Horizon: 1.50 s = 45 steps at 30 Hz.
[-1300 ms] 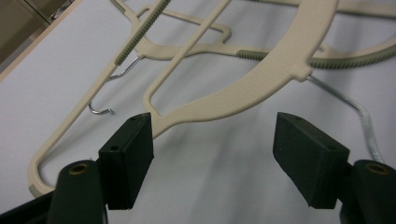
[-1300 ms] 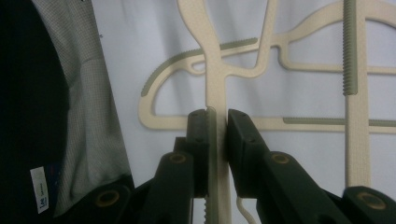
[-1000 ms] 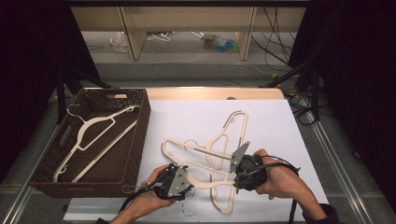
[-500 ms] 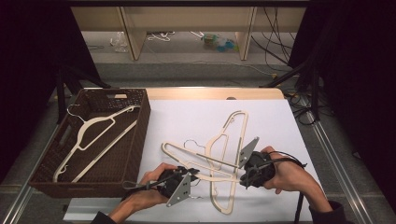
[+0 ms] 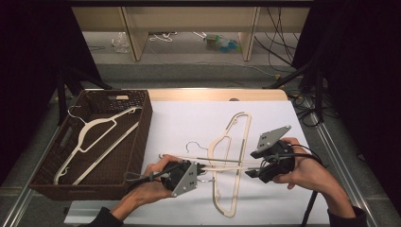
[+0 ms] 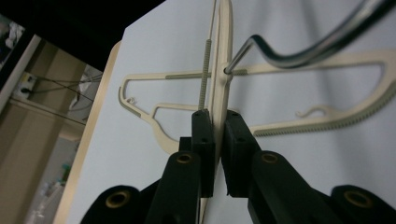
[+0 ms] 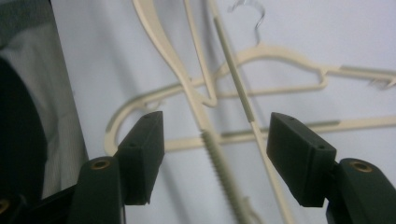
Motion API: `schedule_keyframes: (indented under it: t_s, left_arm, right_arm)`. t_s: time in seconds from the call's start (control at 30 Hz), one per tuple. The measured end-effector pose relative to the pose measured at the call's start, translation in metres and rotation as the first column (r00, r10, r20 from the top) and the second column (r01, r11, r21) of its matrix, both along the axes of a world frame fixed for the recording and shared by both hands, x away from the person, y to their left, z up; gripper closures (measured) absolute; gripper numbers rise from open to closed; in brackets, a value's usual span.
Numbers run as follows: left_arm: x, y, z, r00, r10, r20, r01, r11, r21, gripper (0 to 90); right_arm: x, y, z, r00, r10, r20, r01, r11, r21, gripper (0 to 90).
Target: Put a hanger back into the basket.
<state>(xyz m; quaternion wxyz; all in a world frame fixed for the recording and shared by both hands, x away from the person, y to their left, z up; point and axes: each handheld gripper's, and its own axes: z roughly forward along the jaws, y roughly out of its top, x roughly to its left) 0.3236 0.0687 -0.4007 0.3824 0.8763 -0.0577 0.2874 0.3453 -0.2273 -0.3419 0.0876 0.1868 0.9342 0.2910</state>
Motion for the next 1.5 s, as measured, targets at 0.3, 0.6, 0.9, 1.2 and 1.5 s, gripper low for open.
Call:
schedule_keyframes:
  t_s: [0.3,0.6,0.9,1.2,1.5]
  left_arm:
    - [0.011,0.014,0.028,0.9797,0.114,-0.165,-0.137,0.9819,-0.131,85.3]
    - [0.017,0.023,0.039,0.9613,0.138,-0.239,-0.182,0.9676,-0.175,85.9]
    - [0.026,0.039,0.055,0.8847,0.178,-0.431,-0.316,0.9084,-0.273,86.0]
    - [0.035,0.068,0.087,0.7985,0.186,-0.573,-0.444,0.8239,-0.352,86.1]
    - [0.036,0.113,0.123,0.7576,0.174,-0.629,-0.521,0.7412,-0.423,86.0]
  right_arm:
    - [-0.002,-0.010,0.030,0.9826,-0.082,0.167,0.043,0.973,0.228,31.1]
    - [-0.008,-0.013,0.045,0.9644,-0.108,0.242,0.030,0.952,0.306,30.2]
    - [-0.014,-0.011,0.044,0.9634,-0.110,0.244,0.032,0.953,0.301,29.7]
    - [-0.015,0.001,0.019,0.9804,-0.061,0.187,0.008,0.962,0.273,29.1]
    - [-0.017,0.012,-0.014,0.9877,-0.065,0.142,0.027,0.967,0.253,29.2]
